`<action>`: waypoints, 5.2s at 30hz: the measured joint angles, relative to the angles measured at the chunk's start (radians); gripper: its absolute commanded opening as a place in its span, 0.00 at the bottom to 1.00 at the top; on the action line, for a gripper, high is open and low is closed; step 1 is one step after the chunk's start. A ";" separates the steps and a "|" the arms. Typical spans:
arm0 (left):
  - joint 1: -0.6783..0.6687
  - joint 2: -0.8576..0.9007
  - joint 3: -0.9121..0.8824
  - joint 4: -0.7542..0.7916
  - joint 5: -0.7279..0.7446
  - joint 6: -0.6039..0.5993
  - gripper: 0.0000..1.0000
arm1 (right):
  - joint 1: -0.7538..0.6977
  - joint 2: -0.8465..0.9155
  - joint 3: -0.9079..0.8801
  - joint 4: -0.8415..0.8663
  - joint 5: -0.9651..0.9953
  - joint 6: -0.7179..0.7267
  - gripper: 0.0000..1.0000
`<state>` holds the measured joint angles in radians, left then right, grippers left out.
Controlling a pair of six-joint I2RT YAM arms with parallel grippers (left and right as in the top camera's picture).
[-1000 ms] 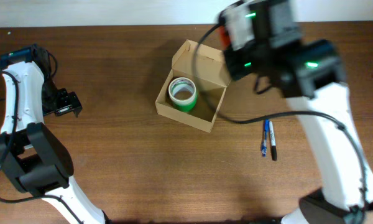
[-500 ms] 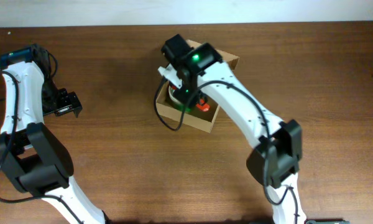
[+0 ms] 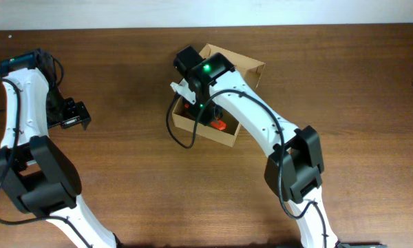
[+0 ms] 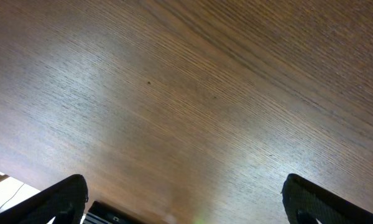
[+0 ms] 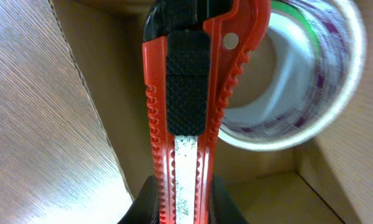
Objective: Pack container
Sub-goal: 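Grasp the orange box cutter with the right gripper and lower it into the box, then release the cutter and move the right gripper to the blue pen, then grasp the blue pen with the right gripper, then carry the blue pen into the box and open the right gripper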
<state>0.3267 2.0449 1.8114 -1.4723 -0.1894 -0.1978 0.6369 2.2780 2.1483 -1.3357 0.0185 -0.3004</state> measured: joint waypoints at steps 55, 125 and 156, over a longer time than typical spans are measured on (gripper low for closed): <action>0.000 0.000 0.000 0.000 0.000 0.000 1.00 | -0.523 -0.754 -0.697 0.117 0.121 0.343 0.41; 0.000 0.000 0.000 0.000 0.000 0.000 1.00 | -0.626 -0.515 -1.168 0.564 -0.017 0.539 0.04; 0.000 0.000 0.000 0.000 0.000 0.000 1.00 | -0.152 -0.521 -0.077 0.093 -0.046 0.057 0.04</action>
<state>0.3271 2.0449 1.8114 -1.4723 -0.1890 -0.1974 0.4847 1.7569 2.0712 -1.2427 -0.0273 -0.2432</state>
